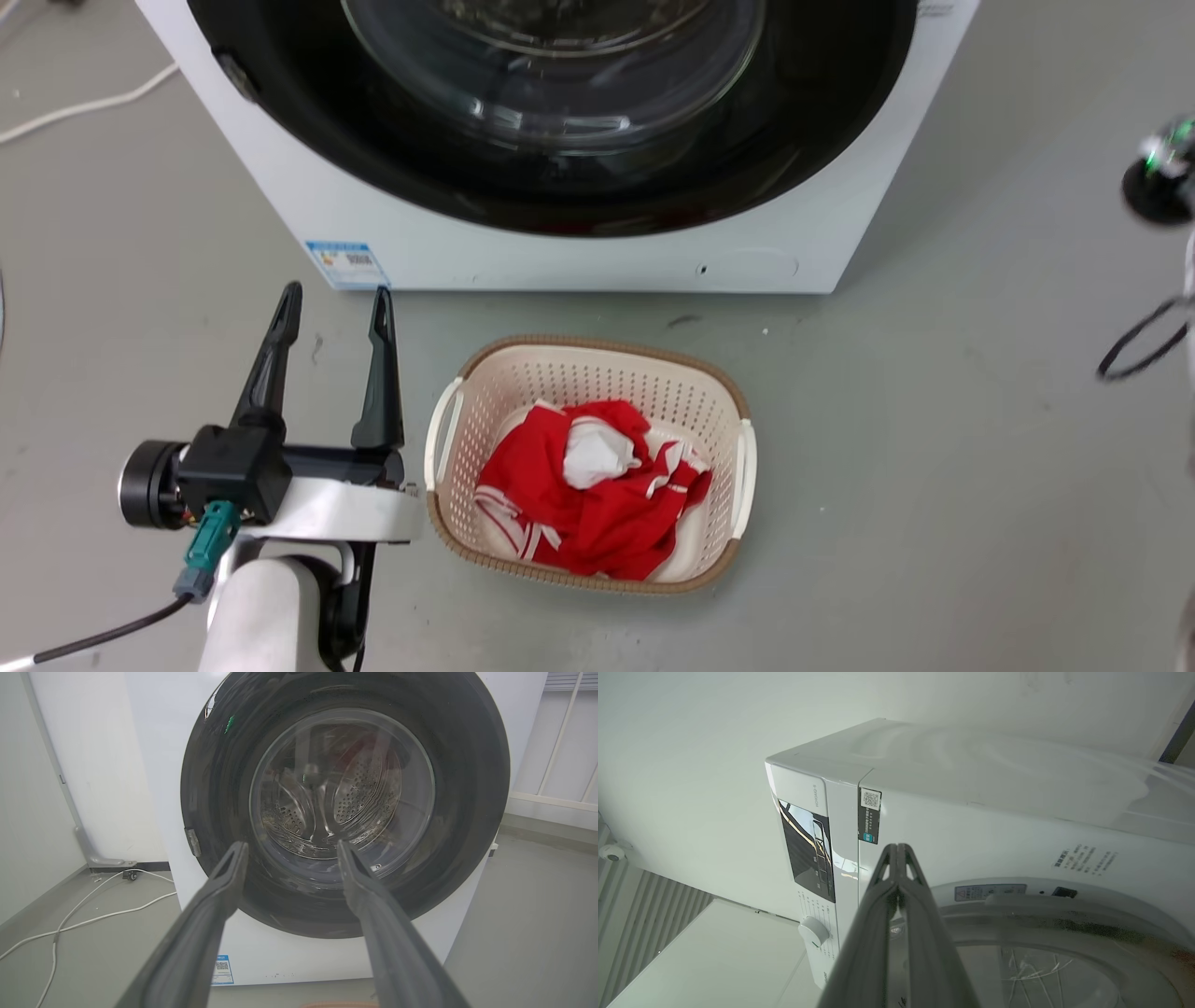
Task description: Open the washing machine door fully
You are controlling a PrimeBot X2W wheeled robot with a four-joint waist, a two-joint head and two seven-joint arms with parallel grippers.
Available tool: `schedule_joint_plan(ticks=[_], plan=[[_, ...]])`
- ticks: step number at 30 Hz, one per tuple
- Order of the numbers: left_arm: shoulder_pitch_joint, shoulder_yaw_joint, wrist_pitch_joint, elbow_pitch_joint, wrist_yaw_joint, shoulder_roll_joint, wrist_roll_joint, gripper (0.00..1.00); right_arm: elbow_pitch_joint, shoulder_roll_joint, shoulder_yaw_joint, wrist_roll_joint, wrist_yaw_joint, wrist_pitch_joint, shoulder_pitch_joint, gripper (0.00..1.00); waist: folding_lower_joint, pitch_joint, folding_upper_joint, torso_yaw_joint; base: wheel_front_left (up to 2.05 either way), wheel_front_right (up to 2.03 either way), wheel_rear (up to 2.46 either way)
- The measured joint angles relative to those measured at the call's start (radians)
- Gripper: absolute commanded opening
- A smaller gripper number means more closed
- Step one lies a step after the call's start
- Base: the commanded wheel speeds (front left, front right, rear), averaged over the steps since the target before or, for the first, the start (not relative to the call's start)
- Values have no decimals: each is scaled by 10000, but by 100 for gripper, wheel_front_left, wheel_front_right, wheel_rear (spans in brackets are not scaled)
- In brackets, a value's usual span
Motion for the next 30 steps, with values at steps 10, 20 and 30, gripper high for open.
schedule_joint_plan(ticks=[10,20,30], plan=[[-645,-127,0,-261,-4,-33,-19,100,3239,-671,1691,-1198,0,2010,-3575,0,0,1039,0,358,0,0,0],[-1090,-247,0,-412,-4,-42,-23,100,5304,-656,2706,-2213,0,3392,-5840,0,0,1966,0,546,0,0,0],[-1369,-286,0,-412,-2,-48,-35,100,5971,-510,3106,-2589,0,4458,-6622,0,-1,2479,0,643,0,0,0]])
